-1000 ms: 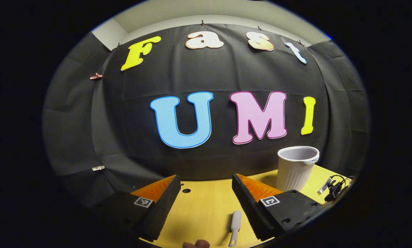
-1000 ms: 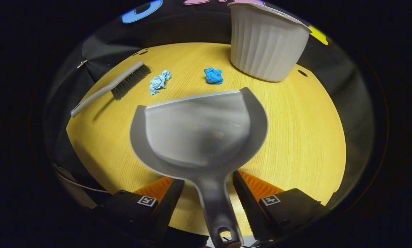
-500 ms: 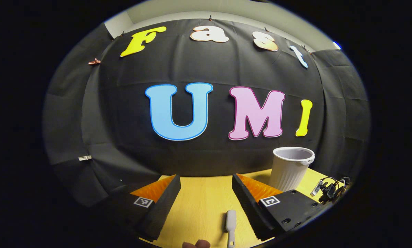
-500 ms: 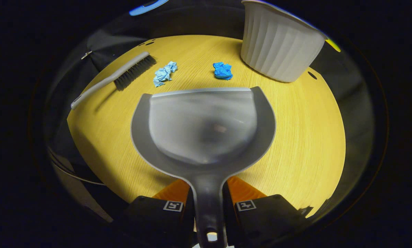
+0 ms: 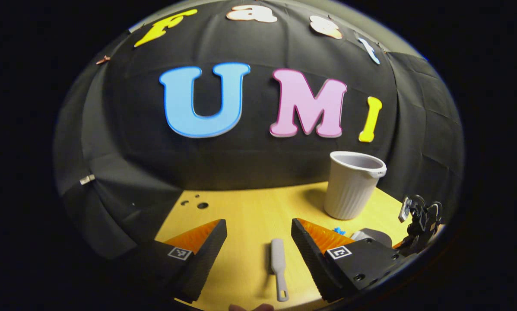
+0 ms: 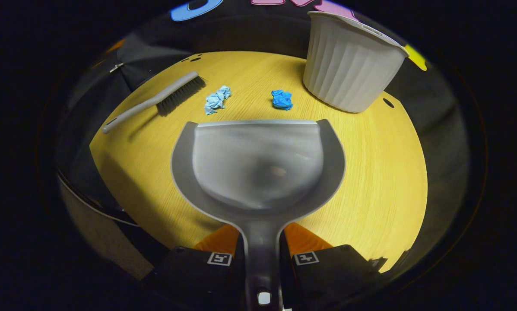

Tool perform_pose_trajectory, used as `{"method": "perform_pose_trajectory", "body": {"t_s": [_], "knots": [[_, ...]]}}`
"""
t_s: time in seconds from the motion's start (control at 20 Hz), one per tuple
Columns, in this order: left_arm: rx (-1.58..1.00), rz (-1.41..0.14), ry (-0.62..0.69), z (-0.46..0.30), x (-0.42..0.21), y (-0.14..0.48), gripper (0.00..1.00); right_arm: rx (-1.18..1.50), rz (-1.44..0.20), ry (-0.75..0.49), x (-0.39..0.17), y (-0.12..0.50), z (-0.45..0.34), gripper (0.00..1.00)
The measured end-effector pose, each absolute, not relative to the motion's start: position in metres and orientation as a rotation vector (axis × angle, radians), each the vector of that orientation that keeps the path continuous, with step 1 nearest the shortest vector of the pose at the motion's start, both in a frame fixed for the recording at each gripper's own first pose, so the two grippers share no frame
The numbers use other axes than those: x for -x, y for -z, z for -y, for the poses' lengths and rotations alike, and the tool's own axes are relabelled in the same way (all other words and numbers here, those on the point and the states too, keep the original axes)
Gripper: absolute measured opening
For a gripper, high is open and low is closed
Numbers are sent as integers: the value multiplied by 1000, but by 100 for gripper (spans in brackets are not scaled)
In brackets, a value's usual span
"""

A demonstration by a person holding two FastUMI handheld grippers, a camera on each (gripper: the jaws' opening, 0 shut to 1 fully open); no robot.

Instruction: Pick up the small broom and dustpan from the desktop, sweep the trash into the dustpan with the broom, and then empty the trash into the garbage bin.

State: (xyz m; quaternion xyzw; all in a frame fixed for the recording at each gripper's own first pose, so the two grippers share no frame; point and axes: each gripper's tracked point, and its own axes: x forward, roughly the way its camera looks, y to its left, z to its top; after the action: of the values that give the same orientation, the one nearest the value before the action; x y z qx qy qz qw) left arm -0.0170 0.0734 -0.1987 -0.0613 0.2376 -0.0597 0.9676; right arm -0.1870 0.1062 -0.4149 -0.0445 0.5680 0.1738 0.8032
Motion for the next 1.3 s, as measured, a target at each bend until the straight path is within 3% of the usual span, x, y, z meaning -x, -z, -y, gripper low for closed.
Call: {"method": "perform_pose_trajectory", "body": {"t_s": [0.5, 1.05, 1.25, 1.3], "knots": [[122, -956, 299, -11, 49, 344, 93, 85, -1186, -359, 183, 391, -71, 37], [64, -1207, 246, -12, 49, 443, 87, 67, -1207, -311, 195, 390, -54, 37], [59, -1236, 254, -9, 49, 454, 74, 64, -1214, -313, 195, 389, -56, 37], [61, -1237, 255, -8, 50, 455, 60, 66, -1216, -316, 195, 389, -56, 37]]}}
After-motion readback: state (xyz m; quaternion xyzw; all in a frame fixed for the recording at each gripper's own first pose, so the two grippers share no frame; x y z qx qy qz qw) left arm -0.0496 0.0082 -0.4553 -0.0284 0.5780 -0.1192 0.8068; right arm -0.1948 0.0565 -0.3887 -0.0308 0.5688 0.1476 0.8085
